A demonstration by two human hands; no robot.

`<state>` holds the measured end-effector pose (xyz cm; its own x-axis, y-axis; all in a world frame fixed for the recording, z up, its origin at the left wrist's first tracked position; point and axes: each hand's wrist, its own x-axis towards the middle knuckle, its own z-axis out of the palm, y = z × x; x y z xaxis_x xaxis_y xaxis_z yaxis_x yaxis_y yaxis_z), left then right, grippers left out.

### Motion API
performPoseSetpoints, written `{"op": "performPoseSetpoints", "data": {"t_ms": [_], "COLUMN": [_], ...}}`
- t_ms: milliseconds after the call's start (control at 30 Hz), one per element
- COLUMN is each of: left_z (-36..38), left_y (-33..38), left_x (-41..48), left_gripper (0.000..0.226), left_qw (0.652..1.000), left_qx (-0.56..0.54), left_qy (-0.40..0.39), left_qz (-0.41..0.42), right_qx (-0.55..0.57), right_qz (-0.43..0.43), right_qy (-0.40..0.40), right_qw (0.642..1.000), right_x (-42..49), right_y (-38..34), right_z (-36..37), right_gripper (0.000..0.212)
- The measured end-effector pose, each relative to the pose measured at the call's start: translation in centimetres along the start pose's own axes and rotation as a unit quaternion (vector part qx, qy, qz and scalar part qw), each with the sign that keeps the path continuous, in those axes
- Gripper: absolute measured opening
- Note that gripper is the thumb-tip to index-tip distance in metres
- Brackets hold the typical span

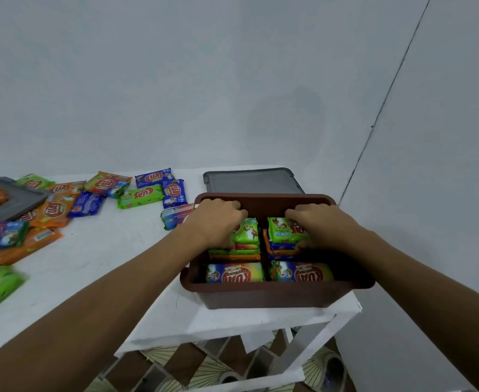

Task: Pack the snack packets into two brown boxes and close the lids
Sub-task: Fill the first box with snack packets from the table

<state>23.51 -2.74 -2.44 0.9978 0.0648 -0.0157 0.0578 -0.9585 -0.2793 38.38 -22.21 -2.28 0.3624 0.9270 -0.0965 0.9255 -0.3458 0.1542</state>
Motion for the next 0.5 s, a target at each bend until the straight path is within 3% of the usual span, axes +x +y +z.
{"op": "performPoseSetpoints", "data": {"t_ms": [133,233,367,500], "left_z": [0.0,-0.7,-1.2,0.8], "left_y": [0.1,-0.8,-2.9,-4.6], "left_x": [0.0,-0.2,-1.5,-4.1], "left_gripper": [0.066,0.051,0.025,0.024], "left_qw": [1.000,0.999,0.992,0.968], "left_qx": [0.002,-0.022,-0.116,-0.218], "left_qy": [0.006,-0.019,-0.036,0.120], "left_qz": [0.011,0.021,0.042,0.040], "right_qx": [-0.011,0.011,0.038,0.084], "right_qz": [0.017,0.027,0.014,-0.006], "right_qy": [0.005,-0.039,-0.027,0.066], "right_qw": [1.000,0.999,0.999,0.994], "right_x": [0.1,0.1,0.5,1.8], "right_y": [-0.1,0.0,-1.0,-4.1], "right_z": [0.1,-0.6,-2.0,-3.3], "right_gripper": [0.053,0.052,0.034,0.018]}}
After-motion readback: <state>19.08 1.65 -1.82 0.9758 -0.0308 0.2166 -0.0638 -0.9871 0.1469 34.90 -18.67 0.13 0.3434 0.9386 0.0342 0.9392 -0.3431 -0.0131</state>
